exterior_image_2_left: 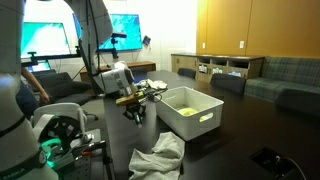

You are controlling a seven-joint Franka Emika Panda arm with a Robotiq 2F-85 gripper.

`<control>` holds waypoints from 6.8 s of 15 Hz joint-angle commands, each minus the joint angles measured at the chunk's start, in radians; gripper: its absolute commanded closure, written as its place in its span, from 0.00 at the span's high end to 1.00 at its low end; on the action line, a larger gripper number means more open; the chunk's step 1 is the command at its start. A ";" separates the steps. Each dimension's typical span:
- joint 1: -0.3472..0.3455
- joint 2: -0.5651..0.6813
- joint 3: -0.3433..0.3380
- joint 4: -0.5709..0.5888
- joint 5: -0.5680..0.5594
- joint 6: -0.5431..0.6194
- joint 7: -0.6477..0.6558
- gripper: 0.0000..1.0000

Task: Pick up the yellow towel and put it in the bucket, pick up the marker and put it in the cup, pick up the white towel and put it in the bucket, finally pick up the black masking tape and put it in the cup

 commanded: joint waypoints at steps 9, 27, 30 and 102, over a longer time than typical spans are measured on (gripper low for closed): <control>-0.008 -0.053 0.066 0.029 0.305 0.059 -0.142 0.14; 0.245 0.065 0.037 0.412 0.331 -0.214 0.007 0.15; 0.277 0.107 0.027 0.457 0.336 -0.203 0.070 0.15; 0.662 0.014 -0.475 0.274 0.493 -0.082 0.289 1.00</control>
